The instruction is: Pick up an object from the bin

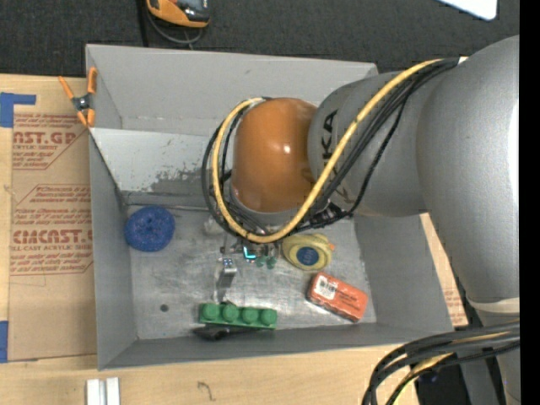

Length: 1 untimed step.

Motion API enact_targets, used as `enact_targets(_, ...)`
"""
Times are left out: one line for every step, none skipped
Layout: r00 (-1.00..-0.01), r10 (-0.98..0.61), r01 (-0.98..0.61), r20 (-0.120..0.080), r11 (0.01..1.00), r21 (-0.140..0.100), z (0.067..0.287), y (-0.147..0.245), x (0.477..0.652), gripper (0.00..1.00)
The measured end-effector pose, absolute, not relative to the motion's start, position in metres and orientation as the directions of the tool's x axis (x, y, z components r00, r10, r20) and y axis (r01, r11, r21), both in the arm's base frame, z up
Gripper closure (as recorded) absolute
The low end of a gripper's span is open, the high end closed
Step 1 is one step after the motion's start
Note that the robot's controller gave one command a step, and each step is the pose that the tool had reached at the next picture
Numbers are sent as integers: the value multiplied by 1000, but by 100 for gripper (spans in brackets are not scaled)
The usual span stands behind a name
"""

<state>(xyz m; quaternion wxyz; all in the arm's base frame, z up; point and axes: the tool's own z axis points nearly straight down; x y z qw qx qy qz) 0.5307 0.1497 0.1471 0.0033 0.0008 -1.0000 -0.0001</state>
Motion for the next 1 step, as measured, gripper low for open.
enact_targets(-1000, -1, -1, 0, 1000, 1, 150, 149, 533, 0)
